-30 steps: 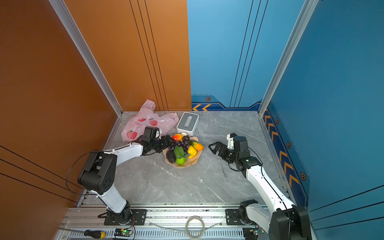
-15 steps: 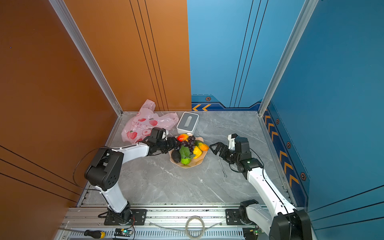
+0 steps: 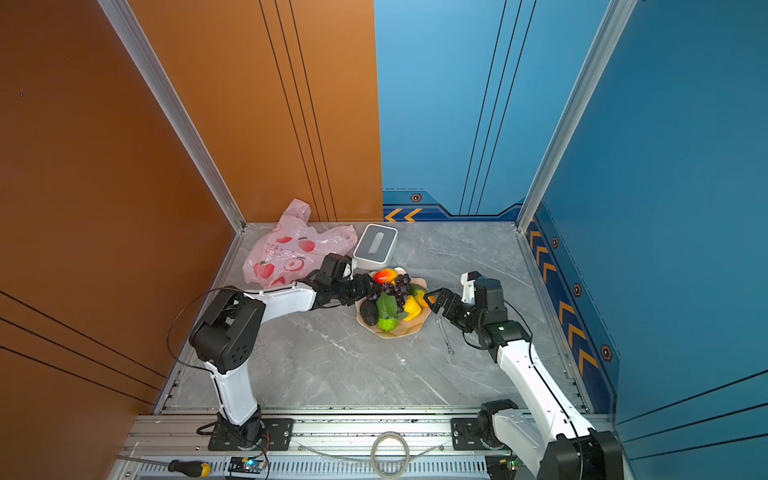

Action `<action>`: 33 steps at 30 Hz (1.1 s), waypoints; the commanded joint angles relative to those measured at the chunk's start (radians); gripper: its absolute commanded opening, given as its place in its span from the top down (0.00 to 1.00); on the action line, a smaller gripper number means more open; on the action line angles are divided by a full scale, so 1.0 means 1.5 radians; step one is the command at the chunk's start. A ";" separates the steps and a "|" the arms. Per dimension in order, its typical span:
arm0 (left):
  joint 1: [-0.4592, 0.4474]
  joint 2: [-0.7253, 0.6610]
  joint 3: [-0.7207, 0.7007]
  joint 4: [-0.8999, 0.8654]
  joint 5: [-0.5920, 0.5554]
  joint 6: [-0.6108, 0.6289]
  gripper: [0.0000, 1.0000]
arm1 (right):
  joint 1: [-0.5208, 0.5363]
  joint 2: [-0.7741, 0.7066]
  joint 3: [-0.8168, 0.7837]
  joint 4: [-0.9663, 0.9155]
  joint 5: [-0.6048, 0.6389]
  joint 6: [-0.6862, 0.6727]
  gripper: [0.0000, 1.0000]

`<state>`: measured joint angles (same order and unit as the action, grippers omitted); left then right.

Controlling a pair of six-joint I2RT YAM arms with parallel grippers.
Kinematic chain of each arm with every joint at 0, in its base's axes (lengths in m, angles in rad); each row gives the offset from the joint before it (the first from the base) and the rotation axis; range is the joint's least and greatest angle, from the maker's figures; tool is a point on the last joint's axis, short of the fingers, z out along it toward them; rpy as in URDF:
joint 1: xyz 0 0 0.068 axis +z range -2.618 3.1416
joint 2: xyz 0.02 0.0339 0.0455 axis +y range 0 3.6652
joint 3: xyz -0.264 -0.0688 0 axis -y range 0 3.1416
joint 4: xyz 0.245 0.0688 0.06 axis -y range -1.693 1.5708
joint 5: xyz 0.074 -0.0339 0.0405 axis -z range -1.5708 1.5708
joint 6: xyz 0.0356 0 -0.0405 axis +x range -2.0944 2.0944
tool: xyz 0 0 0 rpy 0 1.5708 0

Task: Place the fruits into the plastic bag
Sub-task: Move the plate at the center of the table, then pick up the plastic bag from the top-left of the table.

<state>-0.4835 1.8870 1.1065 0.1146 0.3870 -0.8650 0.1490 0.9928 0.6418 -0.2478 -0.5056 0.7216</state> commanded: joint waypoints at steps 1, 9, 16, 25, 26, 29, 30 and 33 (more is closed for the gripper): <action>0.021 -0.030 -0.018 -0.017 0.009 0.015 0.22 | -0.005 -0.011 -0.006 -0.020 -0.002 -0.018 0.00; 0.069 -0.105 -0.035 -0.075 0.004 0.052 0.15 | -0.003 -0.016 -0.011 -0.020 0.006 -0.016 0.00; 0.111 -0.167 -0.028 -0.127 0.002 0.061 0.15 | -0.003 -0.017 -0.014 -0.015 0.009 -0.016 0.00; 0.162 -0.194 0.148 -0.357 -0.116 0.176 0.15 | 0.001 -0.003 -0.019 -0.002 0.005 -0.015 0.00; 0.162 -0.182 0.187 -0.390 -0.137 0.200 0.15 | 0.002 -0.003 -0.019 -0.002 0.005 -0.016 0.00; 0.158 -0.124 0.330 -0.495 -0.220 0.277 0.09 | 0.005 0.002 -0.023 0.003 0.005 -0.015 0.00; 0.154 -0.097 0.380 -0.528 -0.242 0.303 0.09 | 0.004 0.003 -0.025 0.007 0.006 -0.014 0.00; 0.132 -0.008 0.517 -0.611 -0.301 0.377 0.09 | 0.008 0.009 -0.034 0.023 0.006 -0.005 0.00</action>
<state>-0.2550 1.7676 1.7683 -0.5777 0.0807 -0.4679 0.1516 0.9951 0.6125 -0.2451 -0.5011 0.7147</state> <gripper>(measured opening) 0.912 0.993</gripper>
